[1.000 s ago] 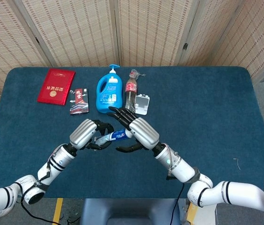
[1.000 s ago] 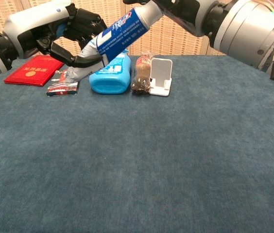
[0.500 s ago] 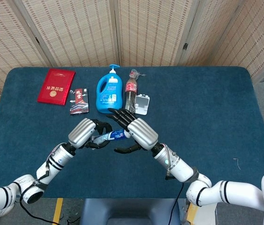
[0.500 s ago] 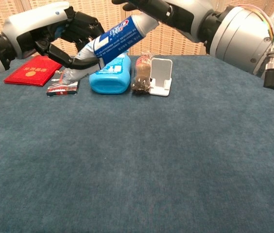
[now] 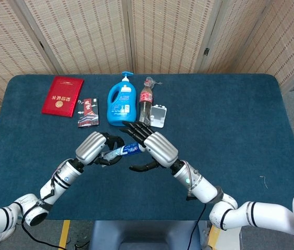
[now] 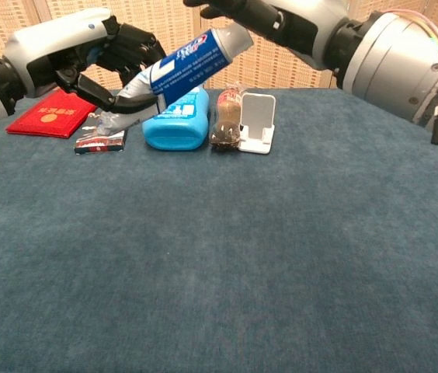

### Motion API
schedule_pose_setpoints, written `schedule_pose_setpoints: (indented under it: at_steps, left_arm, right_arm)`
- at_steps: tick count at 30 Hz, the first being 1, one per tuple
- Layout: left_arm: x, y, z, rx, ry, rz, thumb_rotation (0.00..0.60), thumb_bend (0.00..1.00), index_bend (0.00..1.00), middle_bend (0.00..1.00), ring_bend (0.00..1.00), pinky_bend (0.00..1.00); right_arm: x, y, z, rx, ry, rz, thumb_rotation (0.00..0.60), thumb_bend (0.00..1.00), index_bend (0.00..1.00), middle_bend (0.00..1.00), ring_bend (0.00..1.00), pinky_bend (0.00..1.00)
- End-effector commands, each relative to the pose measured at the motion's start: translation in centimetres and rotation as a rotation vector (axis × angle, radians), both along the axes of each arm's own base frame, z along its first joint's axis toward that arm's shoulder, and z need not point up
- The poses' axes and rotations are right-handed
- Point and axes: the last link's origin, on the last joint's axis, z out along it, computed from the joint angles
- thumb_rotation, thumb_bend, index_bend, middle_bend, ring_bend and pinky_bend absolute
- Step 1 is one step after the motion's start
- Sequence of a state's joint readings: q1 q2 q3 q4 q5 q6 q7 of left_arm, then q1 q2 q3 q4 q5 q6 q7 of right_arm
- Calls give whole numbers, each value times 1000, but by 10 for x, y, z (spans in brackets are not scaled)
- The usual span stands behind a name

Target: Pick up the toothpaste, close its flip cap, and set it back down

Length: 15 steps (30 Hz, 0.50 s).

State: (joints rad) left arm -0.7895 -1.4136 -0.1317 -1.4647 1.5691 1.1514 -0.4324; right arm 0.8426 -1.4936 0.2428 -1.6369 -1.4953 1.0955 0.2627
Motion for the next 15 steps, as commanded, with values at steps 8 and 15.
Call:
schedule_pose_setpoints:
  at_steps: [8, 15]
  left_arm:
    - [-22, 1, -11, 50, 186, -42, 600, 626, 749, 859, 773, 569]
    - [-33, 5, -31, 107, 426, -97, 600, 625, 703, 852, 728, 525]
  right_arm:
    - [-30, 7, 40, -64, -5, -33, 68, 0, 0, 0, 0, 0]
    - [-49, 9, 61, -120, 20, -64, 67, 0, 0, 0, 0, 0]
